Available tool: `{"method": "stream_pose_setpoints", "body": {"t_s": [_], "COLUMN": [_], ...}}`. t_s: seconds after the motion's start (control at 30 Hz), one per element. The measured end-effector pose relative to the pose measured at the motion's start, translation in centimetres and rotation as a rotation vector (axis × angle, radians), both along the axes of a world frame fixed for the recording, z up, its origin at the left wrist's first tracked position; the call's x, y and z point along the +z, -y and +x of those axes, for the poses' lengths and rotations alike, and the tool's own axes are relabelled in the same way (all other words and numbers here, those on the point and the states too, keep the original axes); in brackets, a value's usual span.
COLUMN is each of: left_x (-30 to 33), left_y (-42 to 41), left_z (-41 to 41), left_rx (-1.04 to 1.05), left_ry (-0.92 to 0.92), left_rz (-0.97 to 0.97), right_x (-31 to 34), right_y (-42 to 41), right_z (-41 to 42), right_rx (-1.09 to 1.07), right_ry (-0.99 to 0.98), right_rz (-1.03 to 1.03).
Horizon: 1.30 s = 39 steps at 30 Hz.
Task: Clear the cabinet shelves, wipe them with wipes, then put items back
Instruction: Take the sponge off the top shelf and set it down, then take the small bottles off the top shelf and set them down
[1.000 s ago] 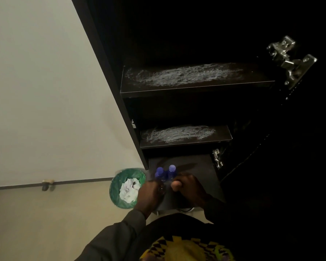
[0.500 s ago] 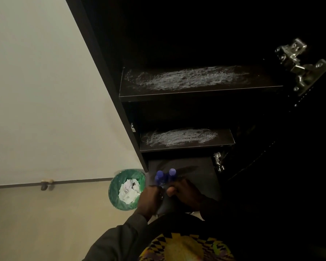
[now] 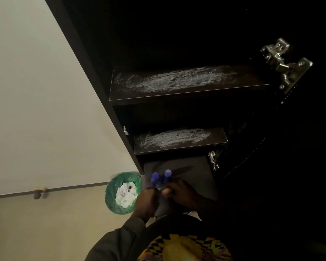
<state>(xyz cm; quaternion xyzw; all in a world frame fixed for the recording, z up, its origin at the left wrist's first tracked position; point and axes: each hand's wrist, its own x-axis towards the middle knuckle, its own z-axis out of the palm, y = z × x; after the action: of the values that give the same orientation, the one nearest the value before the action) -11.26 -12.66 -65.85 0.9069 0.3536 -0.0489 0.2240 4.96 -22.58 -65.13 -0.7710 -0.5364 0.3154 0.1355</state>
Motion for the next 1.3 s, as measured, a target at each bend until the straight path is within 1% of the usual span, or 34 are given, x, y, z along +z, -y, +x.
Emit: {"method": "stream_pose_setpoints", "body": {"t_s": [0.03, 0.17, 0.23, 0.37, 0.47, 0.6, 0.67, 0.73, 0.8, 0.87, 0.97, 1.03, 1.1, 1.13, 1.23, 1.3], "left_x": [0.0, 0.6, 1.0, 1.7, 2.2, 2.7, 3.4, 4.5, 6.2, 7.7, 10.2, 13.0, 17.6, 19.7, 27.0, 31.9], "left_y": [0.0, 0.1, 0.2, 0.4, 0.5, 0.4, 0.4, 0.6, 0.6, 0.4, 0.0, -0.4, -0.6, -0.6, -1.2, -1.5], "left_z": [-0.1, 0.1, 0.3, 0.5, 0.5, 0.3, 0.3, 0.6, 1.3, 1.7, 2.4, 2.8, 3.5, 3.8, 4.8, 5.2], "left_rx": [-0.016, -0.036, -0.045, -0.044, -0.031, -0.011, 0.008, -0.015, 0.020, 0.094, 0.163, 0.173, 0.161, 0.152, 0.106, 0.061], "left_ry": [0.012, 0.068, 0.056, -0.004, -0.009, 0.013, 0.057, 0.096, 0.141, 0.215, 0.355, 0.515, 0.709, 0.799, 1.078, 1.224], "left_rz": [0.001, 0.022, 0.032, 0.009, -0.002, -0.023, -0.016, 0.025, 0.021, 0.011, 0.067, 0.093, 0.109, 0.093, 0.024, 0.024], "right_x": [-0.1, -1.9, -2.1, -0.3, 1.1, 1.0, 1.6, 2.9, 4.7, 6.7, 9.8, 12.8, 16.2, 17.9, 24.7, 29.2], "right_y": [0.0, 0.2, 0.5, 0.3, 0.3, 0.6, 0.6, 0.4, 0.2, 0.4, 0.4, 0.1, -0.5, -0.6, -1.6, -2.1], "right_z": [0.0, 0.0, 0.0, -0.3, -0.3, 0.2, 0.2, 0.1, 0.0, -0.6, -1.0, -1.0, -0.6, -0.5, 0.4, 1.1], "right_rx": [0.018, 0.032, 0.021, -0.002, 0.012, -0.055, -0.100, -0.144, -0.179, -0.201, -0.279, -0.381, -0.434, -0.446, -0.424, -0.399], "right_ry": [0.004, 0.128, 0.145, 0.035, 0.018, 0.076, 0.043, 0.009, -0.008, -0.058, -0.105, -0.146, -0.190, -0.203, -0.214, -0.232], "right_rz": [-0.013, 0.106, 0.128, 0.093, 0.099, 0.187, 0.228, 0.286, 0.359, 0.421, 0.563, 0.596, 0.660, 0.730, 1.030, 1.179]}}
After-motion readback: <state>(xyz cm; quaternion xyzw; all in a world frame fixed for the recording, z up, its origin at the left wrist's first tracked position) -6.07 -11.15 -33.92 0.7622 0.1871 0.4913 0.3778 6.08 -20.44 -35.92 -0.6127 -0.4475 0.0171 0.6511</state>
